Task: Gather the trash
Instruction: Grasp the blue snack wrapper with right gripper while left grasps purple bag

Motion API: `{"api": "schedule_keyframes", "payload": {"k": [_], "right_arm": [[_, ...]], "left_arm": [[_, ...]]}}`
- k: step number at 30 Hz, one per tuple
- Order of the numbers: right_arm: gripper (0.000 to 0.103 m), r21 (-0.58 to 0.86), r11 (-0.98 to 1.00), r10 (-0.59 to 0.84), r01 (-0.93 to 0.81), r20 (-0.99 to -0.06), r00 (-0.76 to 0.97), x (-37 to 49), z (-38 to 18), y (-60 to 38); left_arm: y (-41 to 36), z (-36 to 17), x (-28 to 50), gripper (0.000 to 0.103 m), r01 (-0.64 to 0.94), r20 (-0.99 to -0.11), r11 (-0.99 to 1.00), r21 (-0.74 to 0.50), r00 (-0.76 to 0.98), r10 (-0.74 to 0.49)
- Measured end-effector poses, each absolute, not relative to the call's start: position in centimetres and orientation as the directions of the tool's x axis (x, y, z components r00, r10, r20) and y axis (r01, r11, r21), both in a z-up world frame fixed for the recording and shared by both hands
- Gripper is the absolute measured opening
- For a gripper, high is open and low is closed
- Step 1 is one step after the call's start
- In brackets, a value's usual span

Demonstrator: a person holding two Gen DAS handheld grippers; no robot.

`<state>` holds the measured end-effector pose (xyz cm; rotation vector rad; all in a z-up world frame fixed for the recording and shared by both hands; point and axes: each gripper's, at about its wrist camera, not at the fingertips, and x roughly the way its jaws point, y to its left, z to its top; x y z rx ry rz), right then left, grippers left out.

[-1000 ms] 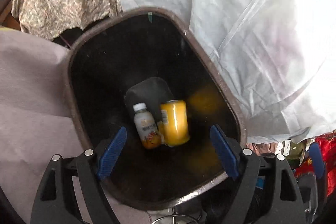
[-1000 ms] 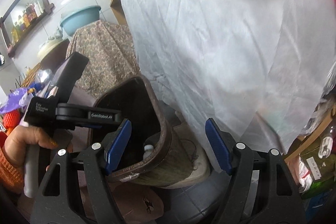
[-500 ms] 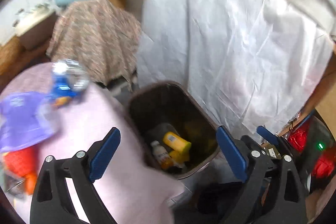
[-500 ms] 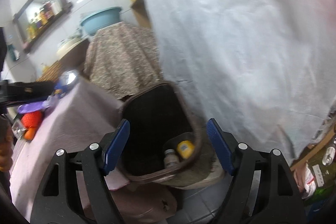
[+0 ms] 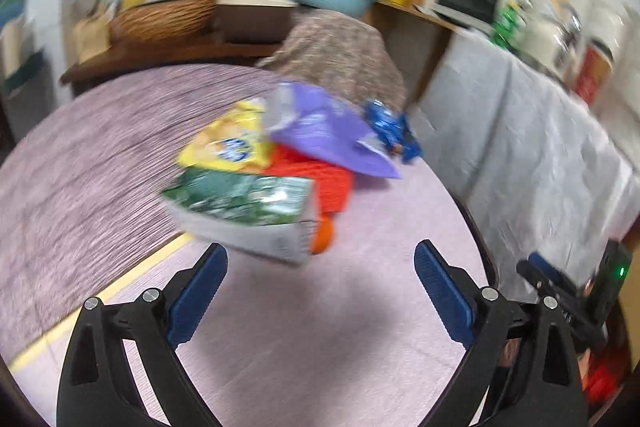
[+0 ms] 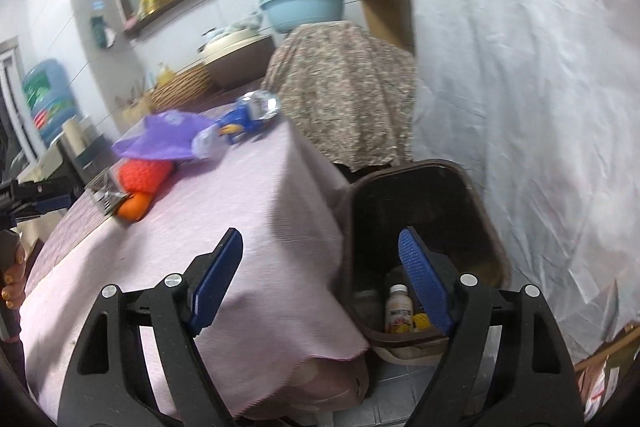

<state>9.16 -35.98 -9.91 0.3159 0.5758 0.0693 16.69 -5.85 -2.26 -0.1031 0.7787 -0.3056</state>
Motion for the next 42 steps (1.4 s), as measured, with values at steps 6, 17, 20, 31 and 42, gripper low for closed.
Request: {"api": "schedule_keyframes", "payload": {"k": [6, 17, 20, 31, 42], "right_arm": [[0.08, 0.312, 0.948, 0.228, -0.065, -0.521, 0.822, 10.9, -8.5, -33.1], [0.08, 0.245, 0.959, 0.266, -0.142, -0.6, 0.755, 23.0, -5.3, -29.3], [0.075, 0.204, 0.969, 0.237, -0.137, -0.627, 0.742, 26.2, -4.7, -28.4], [0.032, 0.253, 0.966, 0.219, -0.044, -0.722, 0.656, 34.2, -6.7, -28.4], [0.001, 0.242, 0.965, 0.237, -0.096, -0.662, 0.711, 30.8, -5.7, -28.5]], "left_arm": [[-1.7, -2.6, 17.1, 0.093, 0.124, -0.671, 0.948, -0.295, 0.679, -0.297], [1.6, -3.2, 17.1, 0.093, 0.105, -0.673, 0.951, -0.29, 0.684, -0.28], [1.7, -2.2, 17.9, 0.093, 0.122, -0.666, 0.953, -0.276, 0.691, -0.281], [-0.4, -0.5, 21.7, 0.093, 0.199, -0.673, 0.955, -0.222, 0.677, -0.298], [-2.6, -1.1, 26.7, 0.093, 0.22, -0.728, 0.947, -0.236, 0.605, -0.322]]}}
